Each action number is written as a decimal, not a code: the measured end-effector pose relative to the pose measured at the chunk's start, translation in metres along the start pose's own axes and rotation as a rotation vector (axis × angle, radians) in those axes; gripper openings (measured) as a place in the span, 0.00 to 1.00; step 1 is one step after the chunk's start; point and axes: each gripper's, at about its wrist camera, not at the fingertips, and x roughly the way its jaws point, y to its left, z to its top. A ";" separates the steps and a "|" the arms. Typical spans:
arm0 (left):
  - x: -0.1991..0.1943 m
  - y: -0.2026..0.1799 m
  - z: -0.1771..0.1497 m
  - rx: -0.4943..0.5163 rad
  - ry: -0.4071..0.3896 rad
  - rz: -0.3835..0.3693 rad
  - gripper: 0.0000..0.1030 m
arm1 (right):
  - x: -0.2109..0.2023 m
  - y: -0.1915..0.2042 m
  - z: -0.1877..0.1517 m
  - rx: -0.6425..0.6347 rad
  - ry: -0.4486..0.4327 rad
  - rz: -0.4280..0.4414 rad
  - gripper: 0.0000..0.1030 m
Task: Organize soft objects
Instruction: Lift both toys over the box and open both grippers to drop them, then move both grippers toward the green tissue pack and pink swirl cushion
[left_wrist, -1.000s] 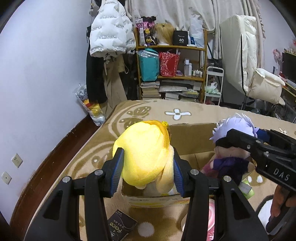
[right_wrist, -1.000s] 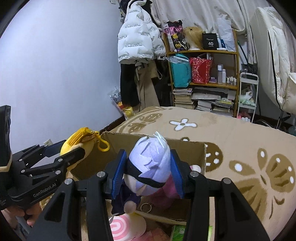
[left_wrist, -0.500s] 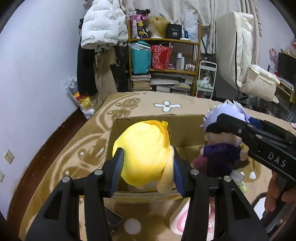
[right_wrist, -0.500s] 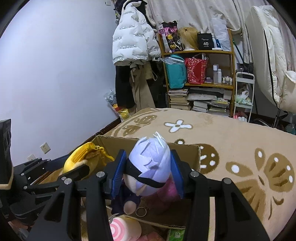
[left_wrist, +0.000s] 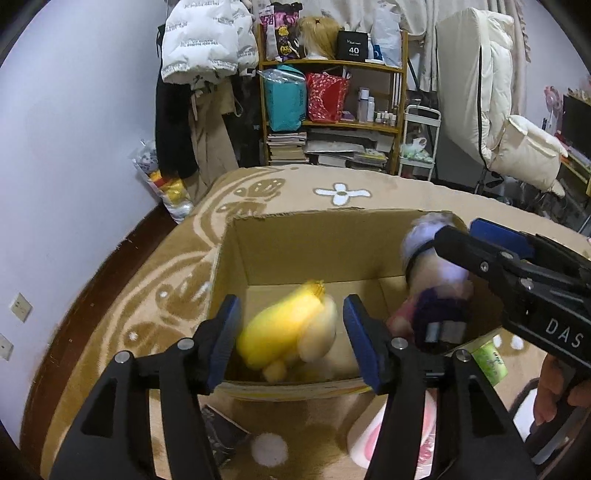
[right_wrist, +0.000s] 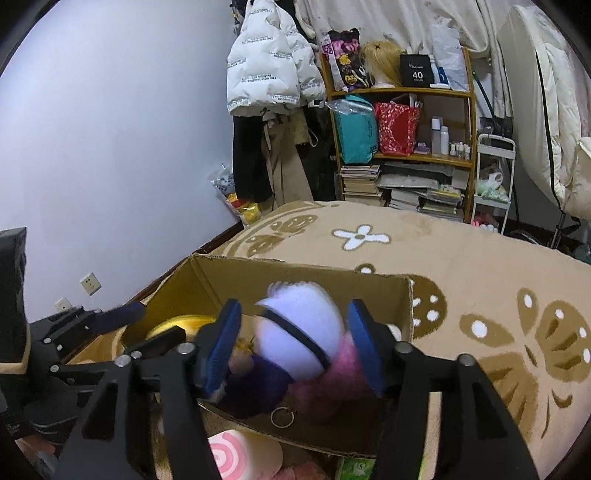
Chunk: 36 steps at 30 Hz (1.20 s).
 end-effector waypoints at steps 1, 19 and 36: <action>-0.001 0.000 0.000 0.004 -0.004 0.012 0.68 | 0.000 -0.001 0.000 0.002 0.002 0.000 0.66; -0.053 0.026 -0.012 -0.048 -0.014 0.132 0.96 | -0.051 -0.002 -0.009 0.072 -0.005 -0.041 0.99; -0.100 0.028 -0.037 -0.026 -0.001 0.198 0.97 | -0.095 0.002 -0.030 0.077 0.026 -0.058 0.99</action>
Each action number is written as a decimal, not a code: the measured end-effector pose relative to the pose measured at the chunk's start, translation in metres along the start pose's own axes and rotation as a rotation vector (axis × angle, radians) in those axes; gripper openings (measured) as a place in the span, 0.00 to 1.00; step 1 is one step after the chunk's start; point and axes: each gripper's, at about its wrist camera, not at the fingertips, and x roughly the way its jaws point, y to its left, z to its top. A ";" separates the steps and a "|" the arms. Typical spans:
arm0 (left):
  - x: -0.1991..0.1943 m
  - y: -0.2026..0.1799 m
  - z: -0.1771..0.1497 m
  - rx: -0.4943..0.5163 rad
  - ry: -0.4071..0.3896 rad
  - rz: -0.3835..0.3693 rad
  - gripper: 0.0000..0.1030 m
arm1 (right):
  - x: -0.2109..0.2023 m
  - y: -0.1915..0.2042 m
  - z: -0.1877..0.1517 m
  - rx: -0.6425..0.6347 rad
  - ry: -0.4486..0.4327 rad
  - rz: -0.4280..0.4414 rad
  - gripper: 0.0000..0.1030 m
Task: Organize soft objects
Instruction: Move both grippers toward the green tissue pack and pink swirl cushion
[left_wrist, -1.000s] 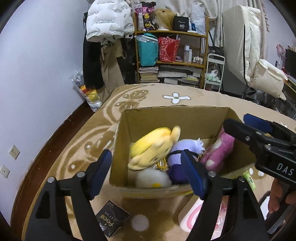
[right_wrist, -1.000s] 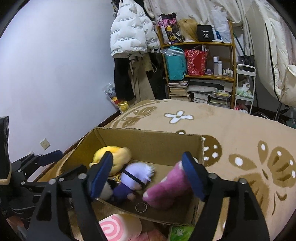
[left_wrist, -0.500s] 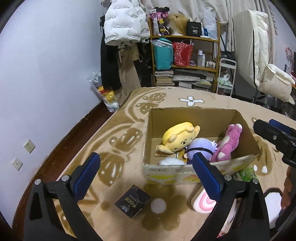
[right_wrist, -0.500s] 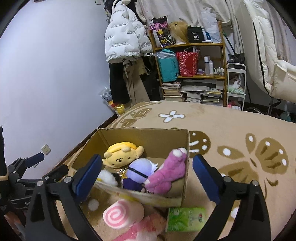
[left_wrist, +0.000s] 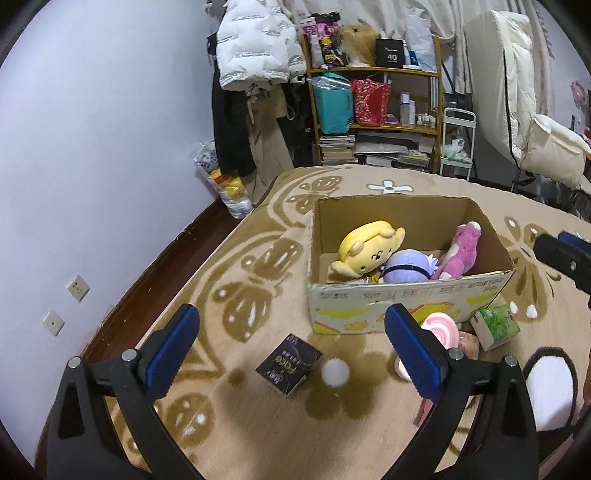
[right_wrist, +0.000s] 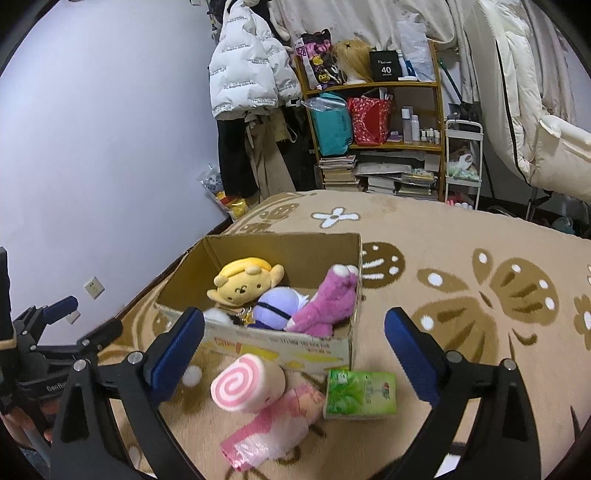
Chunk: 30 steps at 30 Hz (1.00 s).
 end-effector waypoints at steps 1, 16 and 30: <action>-0.001 0.002 -0.001 -0.008 0.004 0.000 0.97 | -0.001 -0.001 -0.002 0.004 0.003 -0.001 0.99; 0.025 0.015 -0.015 -0.027 0.124 0.024 0.97 | 0.017 -0.012 -0.022 0.046 0.096 -0.029 0.99; 0.076 0.011 -0.022 -0.004 0.251 0.011 0.97 | 0.062 -0.035 -0.035 0.146 0.224 -0.069 0.99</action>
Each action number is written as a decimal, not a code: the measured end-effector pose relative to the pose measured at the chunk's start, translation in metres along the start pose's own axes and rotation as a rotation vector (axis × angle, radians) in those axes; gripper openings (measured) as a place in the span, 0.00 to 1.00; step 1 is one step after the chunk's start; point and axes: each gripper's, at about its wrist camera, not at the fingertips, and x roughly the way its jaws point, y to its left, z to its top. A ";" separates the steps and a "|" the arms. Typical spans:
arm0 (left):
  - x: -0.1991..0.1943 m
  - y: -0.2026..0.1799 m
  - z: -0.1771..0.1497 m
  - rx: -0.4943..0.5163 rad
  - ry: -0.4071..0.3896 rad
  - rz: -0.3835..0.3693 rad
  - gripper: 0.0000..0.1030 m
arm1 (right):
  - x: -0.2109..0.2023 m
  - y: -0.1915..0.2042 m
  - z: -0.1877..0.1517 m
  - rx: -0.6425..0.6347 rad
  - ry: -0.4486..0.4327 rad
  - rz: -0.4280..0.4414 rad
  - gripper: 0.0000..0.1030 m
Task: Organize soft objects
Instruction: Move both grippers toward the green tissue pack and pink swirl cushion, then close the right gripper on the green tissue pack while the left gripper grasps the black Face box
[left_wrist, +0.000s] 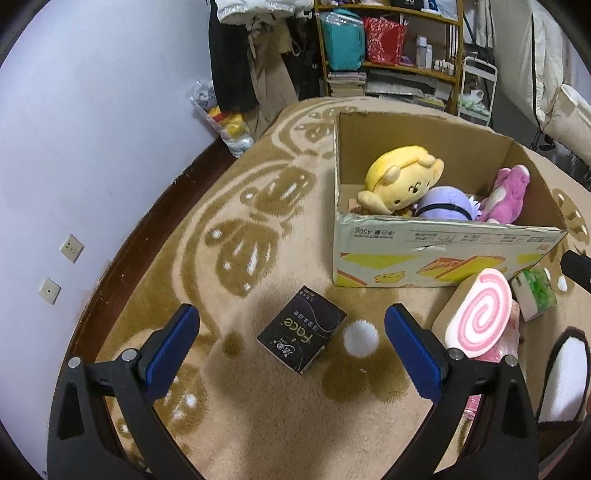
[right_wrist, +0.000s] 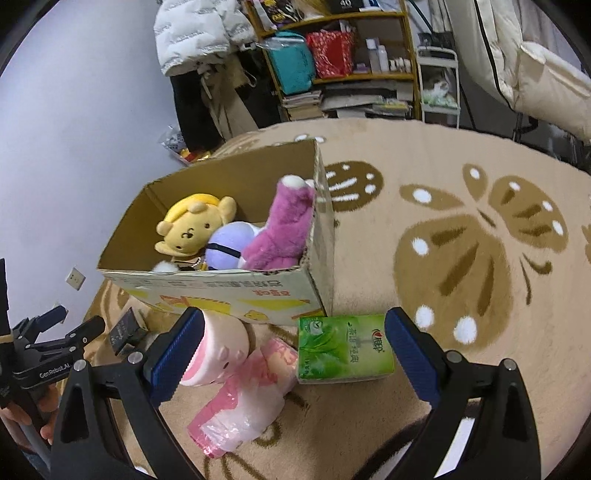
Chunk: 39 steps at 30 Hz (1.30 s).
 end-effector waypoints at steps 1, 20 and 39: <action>0.003 0.000 0.001 -0.002 0.007 -0.003 0.97 | 0.003 -0.002 0.001 0.008 0.006 -0.001 0.99; 0.054 0.003 0.003 -0.011 0.108 -0.008 0.97 | 0.049 -0.015 0.000 0.068 0.123 -0.019 0.99; 0.094 0.002 -0.003 -0.007 0.197 -0.007 0.97 | 0.065 -0.025 -0.002 0.077 0.150 -0.066 0.99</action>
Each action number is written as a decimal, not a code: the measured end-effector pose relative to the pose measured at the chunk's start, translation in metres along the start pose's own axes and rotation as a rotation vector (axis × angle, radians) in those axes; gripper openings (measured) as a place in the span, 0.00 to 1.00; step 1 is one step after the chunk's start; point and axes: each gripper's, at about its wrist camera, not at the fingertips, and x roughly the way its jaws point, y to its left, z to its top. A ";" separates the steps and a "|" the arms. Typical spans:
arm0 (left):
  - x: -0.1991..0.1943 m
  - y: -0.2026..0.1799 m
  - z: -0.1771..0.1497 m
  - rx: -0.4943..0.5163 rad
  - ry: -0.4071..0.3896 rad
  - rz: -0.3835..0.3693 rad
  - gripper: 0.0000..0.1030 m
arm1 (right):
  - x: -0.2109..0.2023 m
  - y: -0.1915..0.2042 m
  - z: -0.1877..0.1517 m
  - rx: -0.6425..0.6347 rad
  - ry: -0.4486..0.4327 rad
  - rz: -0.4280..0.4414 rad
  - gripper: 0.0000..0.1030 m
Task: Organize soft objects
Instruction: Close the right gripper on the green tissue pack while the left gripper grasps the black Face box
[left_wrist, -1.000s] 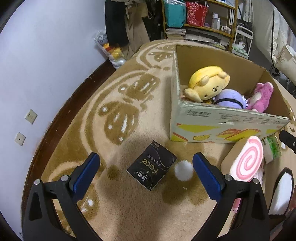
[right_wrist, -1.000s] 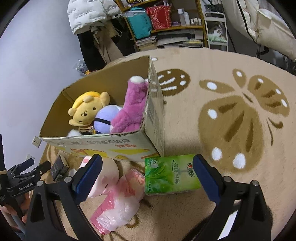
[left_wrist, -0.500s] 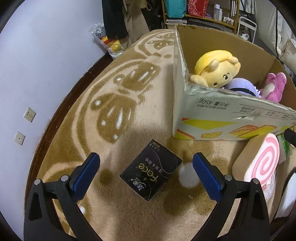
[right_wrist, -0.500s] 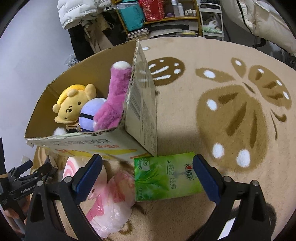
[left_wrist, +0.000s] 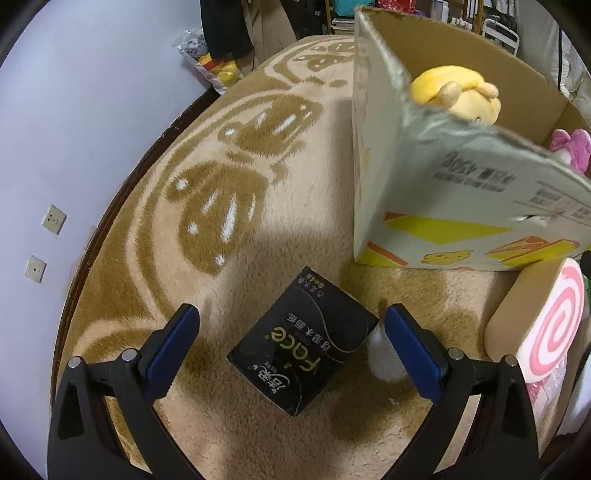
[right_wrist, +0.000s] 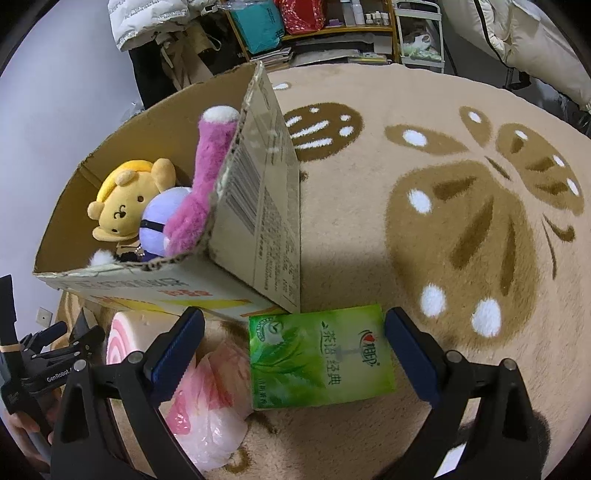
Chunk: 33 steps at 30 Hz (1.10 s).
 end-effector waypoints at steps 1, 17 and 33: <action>0.001 0.000 0.000 -0.002 0.004 0.001 0.97 | 0.001 0.000 0.000 0.000 0.001 -0.002 0.99; 0.013 -0.004 -0.001 -0.008 0.020 -0.034 0.83 | 0.017 0.005 -0.002 -0.065 0.061 -0.054 0.79; 0.004 -0.003 -0.005 -0.026 0.002 -0.063 0.73 | 0.017 0.005 -0.001 -0.061 0.051 -0.033 0.77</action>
